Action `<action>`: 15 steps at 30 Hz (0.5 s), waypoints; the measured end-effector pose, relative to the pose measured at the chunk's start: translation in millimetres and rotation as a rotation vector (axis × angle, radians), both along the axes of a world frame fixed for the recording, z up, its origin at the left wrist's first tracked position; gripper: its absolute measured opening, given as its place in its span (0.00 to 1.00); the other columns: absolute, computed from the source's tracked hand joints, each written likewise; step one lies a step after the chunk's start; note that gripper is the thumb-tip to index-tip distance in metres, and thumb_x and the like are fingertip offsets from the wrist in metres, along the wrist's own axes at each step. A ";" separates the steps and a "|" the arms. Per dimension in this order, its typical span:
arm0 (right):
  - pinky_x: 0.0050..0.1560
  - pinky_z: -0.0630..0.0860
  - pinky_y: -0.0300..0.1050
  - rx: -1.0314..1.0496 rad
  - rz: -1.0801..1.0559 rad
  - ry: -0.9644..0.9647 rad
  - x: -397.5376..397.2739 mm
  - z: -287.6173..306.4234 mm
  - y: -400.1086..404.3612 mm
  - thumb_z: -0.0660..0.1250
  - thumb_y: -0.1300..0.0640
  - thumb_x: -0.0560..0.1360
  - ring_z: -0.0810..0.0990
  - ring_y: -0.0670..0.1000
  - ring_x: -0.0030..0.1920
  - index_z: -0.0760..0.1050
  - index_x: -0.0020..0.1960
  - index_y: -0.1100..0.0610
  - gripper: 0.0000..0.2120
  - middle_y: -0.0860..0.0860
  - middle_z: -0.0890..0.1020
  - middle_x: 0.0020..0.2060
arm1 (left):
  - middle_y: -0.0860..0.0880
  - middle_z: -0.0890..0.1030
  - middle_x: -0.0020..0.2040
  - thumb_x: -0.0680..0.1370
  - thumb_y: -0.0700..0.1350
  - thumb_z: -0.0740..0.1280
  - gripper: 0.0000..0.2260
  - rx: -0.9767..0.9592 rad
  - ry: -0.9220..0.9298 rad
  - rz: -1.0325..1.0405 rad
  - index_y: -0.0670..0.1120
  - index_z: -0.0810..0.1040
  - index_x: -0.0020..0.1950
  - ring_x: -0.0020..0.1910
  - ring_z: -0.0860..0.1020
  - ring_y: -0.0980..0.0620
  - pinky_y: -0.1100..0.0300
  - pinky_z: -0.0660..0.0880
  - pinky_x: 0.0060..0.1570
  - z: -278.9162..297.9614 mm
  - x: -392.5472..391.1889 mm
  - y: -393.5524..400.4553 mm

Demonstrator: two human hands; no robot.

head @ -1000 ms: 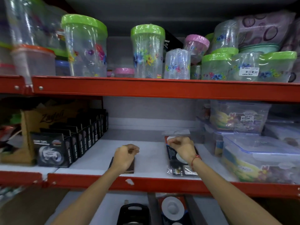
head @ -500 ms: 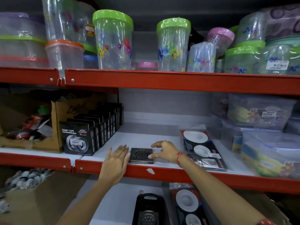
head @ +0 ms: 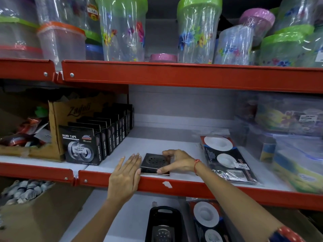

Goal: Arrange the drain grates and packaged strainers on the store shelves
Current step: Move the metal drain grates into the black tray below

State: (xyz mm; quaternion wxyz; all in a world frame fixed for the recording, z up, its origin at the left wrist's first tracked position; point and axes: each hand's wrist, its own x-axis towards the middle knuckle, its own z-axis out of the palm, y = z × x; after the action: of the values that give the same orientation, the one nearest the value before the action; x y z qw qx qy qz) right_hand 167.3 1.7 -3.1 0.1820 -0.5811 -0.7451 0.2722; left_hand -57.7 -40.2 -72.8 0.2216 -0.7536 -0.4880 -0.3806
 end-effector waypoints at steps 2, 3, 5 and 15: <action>0.55 0.65 0.32 0.027 -0.008 0.032 3.8 4.2 -4.6 0.76 0.35 0.56 0.74 0.51 0.66 0.72 0.67 0.53 0.44 0.49 0.78 0.65 | 0.46 0.79 0.64 0.82 0.49 0.47 0.24 0.002 0.002 0.009 0.40 0.77 0.65 0.65 0.77 0.50 0.55 0.61 0.73 -0.2 -0.1 0.2; 0.56 0.65 0.33 0.039 -0.008 0.048 6.2 6.6 -8.5 0.76 0.35 0.56 0.74 0.50 0.65 0.72 0.67 0.54 0.44 0.49 0.78 0.65 | 0.46 0.79 0.65 0.82 0.49 0.47 0.24 -0.002 0.001 0.014 0.40 0.77 0.66 0.65 0.77 0.50 0.55 0.61 0.73 0.0 0.2 -0.3; 0.59 0.64 0.34 0.045 -0.015 0.085 11.0 12.4 -19.4 0.77 0.36 0.55 0.74 0.47 0.65 0.70 0.69 0.55 0.47 0.47 0.76 0.67 | 0.45 0.78 0.65 0.82 0.48 0.47 0.24 -0.013 0.003 0.022 0.40 0.76 0.66 0.66 0.77 0.50 0.54 0.62 0.72 1.7 0.3 -1.2; 0.67 0.68 0.34 0.097 0.077 0.215 11.4 4.3 -123.2 0.79 0.39 0.54 0.75 0.37 0.63 0.72 0.68 0.49 0.45 0.40 0.75 0.66 | 0.42 0.80 0.64 0.82 0.50 0.44 0.27 -0.115 0.094 0.052 0.38 0.77 0.66 0.64 0.79 0.47 0.50 0.72 0.67 14.1 -1.8 -16.1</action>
State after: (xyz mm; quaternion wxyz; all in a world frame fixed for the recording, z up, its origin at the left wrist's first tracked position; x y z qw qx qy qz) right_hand 178.8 -121.5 1.1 0.2780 -0.5102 -0.7552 0.3034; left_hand -59.5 -56.3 -58.8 0.2106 -0.7693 -0.5173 -0.3103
